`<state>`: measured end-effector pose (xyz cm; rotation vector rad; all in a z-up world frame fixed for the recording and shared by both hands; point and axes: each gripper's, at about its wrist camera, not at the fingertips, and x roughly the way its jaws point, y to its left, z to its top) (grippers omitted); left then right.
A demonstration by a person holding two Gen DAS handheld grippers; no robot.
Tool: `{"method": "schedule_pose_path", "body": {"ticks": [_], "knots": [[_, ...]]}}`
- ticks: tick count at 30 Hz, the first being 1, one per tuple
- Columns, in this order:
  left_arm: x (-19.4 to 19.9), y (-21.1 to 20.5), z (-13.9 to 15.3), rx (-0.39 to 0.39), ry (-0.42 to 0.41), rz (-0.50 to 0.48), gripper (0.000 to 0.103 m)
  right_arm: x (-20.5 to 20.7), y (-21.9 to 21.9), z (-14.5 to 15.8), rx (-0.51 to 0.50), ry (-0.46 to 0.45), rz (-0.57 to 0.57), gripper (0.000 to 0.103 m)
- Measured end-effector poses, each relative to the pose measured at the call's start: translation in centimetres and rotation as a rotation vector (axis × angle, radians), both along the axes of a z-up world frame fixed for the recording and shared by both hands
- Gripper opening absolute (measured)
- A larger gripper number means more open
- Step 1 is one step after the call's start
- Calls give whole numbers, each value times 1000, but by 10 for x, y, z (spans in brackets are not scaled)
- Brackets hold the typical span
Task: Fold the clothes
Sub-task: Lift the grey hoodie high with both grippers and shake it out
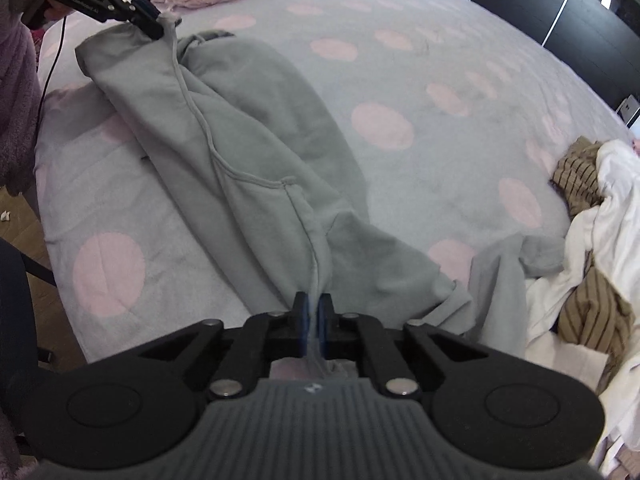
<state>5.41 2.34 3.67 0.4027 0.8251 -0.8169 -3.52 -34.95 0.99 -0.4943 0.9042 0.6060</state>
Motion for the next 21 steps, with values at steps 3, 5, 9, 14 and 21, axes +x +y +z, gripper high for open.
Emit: {"method": "schedule_pose_path", "body": {"ticks": [3, 5, 9, 14, 21], "knots": [[1, 7, 11, -45, -31, 53, 6, -4, -6, 23, 24, -101, -48, 5], [2, 16, 26, -115, -58, 105, 5, -7, -9, 43, 49, -200, -96, 5], [0, 35, 76, -289, -145, 209, 4, -18, -4, 91, 89, -396, -167, 4], [-16, 60, 161, -510, -320, 302, 3, -32, 7, 154, 171, -592, -228, 4], [-76, 79, 273, -678, -671, 341, 3, -70, 18, 249, 343, -812, -241, 4]]}}
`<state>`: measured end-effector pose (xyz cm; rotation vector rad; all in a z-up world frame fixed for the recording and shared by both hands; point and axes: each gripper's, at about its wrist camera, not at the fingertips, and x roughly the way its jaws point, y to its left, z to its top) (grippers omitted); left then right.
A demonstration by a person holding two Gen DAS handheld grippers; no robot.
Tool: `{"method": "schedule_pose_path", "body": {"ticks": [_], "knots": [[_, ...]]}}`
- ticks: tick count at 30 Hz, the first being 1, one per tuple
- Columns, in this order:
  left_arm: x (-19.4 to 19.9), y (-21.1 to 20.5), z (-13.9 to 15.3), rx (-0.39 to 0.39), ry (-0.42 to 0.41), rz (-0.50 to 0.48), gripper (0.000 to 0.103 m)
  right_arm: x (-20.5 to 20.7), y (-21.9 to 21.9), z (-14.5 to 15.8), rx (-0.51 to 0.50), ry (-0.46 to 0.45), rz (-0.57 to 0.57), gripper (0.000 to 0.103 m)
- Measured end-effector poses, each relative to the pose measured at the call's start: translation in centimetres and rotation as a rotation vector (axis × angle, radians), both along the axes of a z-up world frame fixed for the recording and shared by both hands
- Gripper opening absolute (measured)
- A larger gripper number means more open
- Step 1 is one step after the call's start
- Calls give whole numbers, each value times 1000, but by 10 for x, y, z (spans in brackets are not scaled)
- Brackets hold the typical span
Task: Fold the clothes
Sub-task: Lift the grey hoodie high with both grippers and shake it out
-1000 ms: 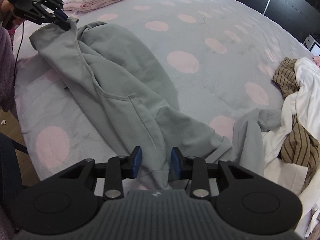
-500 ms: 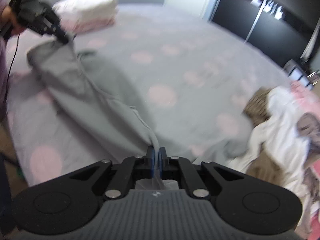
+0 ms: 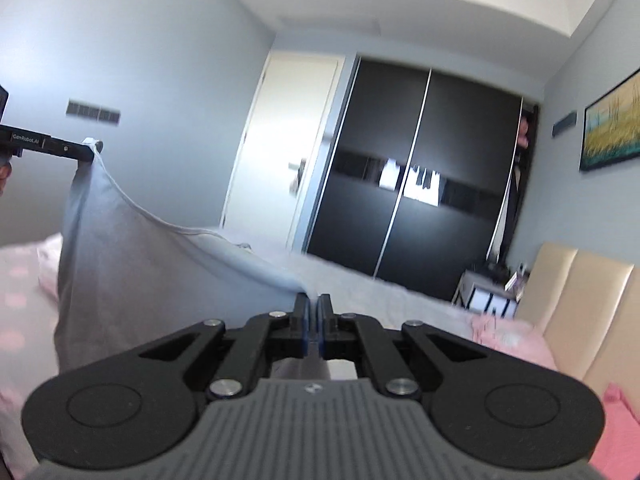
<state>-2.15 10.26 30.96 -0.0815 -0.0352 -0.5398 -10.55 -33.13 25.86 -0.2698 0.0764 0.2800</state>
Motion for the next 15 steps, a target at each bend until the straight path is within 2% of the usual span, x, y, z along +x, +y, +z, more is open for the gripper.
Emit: {"method": "schedule_pose_path", "body": {"ticks": [5, 7, 9, 12, 15], "knots": [[-62, -4, 75, -42, -278, 24, 3, -15, 14, 35, 79, -58, 66, 4], [-88, -14, 95, -20, -353, 14, 3, -21, 17, 45, 132, -73, 84, 4], [-102, -26, 108, 23, -363, 12, 3, -33, 21, 55, 155, -117, 71, 4], [-110, -48, 106, 75, -341, 16, 3, -59, 17, 75, 141, -241, -24, 4], [-122, -52, 98, 65, -351, 22, 3, -92, 3, 105, 174, -357, -69, 4]]}}
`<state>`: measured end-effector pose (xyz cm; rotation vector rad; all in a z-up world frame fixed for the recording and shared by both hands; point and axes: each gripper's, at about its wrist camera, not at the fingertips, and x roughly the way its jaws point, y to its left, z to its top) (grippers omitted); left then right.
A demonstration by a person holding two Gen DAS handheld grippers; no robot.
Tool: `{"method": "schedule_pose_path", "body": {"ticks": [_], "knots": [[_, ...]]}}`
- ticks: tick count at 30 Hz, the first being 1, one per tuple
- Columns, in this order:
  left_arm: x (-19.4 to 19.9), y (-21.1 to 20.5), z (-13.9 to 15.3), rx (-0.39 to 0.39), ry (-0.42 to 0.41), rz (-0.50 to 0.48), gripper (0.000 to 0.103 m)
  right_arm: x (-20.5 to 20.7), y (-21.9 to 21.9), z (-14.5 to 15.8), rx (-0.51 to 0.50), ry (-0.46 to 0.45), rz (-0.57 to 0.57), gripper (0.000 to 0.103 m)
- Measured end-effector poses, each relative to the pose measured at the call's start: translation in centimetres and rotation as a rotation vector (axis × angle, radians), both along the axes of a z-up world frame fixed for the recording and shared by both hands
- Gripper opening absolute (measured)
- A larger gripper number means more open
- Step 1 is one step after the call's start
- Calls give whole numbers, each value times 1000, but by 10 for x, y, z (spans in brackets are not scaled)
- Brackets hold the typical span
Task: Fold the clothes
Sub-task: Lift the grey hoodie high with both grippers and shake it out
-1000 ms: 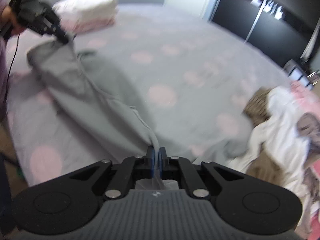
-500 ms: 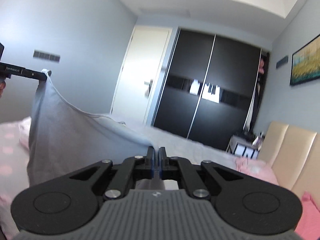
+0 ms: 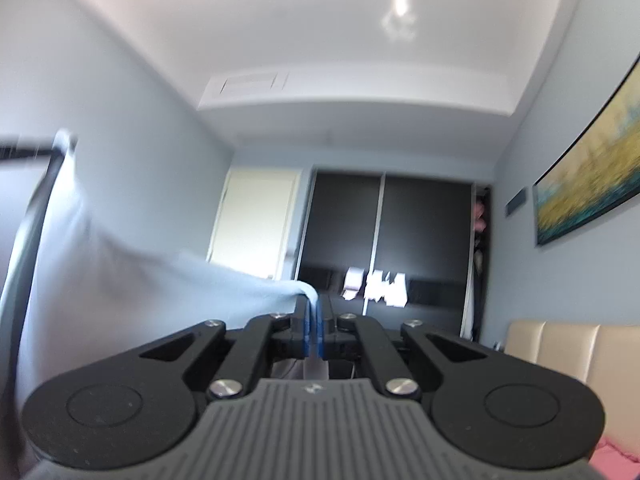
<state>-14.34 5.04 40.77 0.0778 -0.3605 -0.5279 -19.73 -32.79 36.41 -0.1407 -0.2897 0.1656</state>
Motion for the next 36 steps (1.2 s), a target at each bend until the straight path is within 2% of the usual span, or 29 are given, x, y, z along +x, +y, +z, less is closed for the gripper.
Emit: {"method": "schedule_pose_path", "body": {"ticks": [4, 11, 22, 26, 32, 36], "knots": [[-26, 15, 2, -32, -35, 30, 3, -40, 5, 27, -30, -90, 8, 4], [-51, 41, 7, -60, -49, 112, 3, -56, 15, 24, -99, -59, 65, 4], [-93, 41, -21, 59, -28, 155, 3, -89, 12, -1, -92, -53, 54, 4], [-105, 38, -22, 97, -32, 158, 3, -105, 10, 3, -84, -80, 52, 4], [-99, 41, -11, 80, -62, 156, 3, -107, 14, 20, -72, -144, 68, 4], [-66, 40, -13, 104, -3, 153, 3, -81, 15, 23, -75, -130, 61, 4]]}}
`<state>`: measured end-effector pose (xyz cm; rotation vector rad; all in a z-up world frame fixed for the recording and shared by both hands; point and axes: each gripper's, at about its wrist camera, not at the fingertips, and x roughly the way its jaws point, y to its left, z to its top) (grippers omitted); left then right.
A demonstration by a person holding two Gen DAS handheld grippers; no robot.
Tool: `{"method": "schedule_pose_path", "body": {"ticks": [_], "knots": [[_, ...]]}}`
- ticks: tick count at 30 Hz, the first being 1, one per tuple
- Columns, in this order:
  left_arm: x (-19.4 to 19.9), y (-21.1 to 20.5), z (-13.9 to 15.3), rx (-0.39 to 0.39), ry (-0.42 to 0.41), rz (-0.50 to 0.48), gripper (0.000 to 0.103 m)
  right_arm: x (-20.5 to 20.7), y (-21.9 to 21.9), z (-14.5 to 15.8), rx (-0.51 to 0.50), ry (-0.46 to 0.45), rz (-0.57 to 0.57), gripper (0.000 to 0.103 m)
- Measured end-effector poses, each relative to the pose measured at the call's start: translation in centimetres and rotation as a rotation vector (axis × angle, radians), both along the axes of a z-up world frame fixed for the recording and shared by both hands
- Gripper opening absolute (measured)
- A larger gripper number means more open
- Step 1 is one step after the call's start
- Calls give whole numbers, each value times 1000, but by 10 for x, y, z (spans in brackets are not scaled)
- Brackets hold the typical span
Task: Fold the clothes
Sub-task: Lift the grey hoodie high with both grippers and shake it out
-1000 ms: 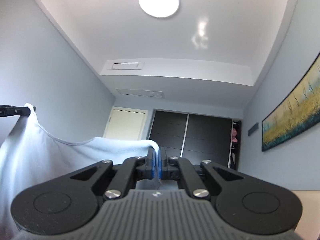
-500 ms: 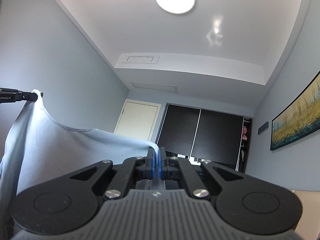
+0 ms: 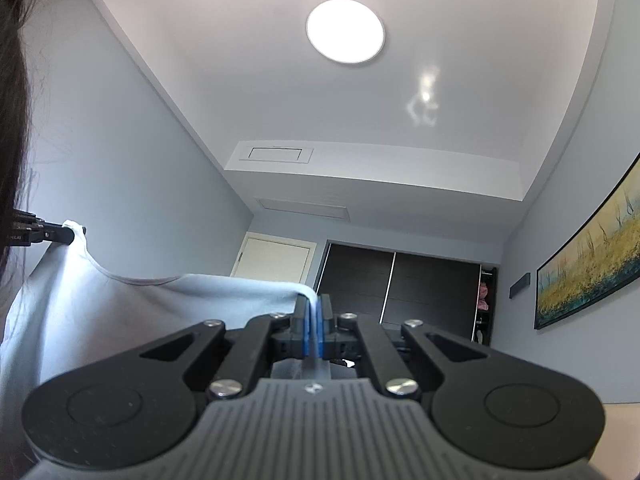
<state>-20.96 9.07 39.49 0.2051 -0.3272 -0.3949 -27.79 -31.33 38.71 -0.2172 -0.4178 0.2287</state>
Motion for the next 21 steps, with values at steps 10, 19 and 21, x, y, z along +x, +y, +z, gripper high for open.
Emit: {"method": "schedule_pose_path", "body": {"ticks": [10, 19, 21], "knots": [[162, -33, -92, 162, 377, 36, 3, 157, -21, -78, 50, 343, -61, 4], [319, -64, -204, 264, 636, 90, 3, 330, -27, -184, -9, 650, -159, 4], [351, -69, -228, 294, 680, 96, 3, 364, -25, -210, -13, 707, -184, 4]]}}
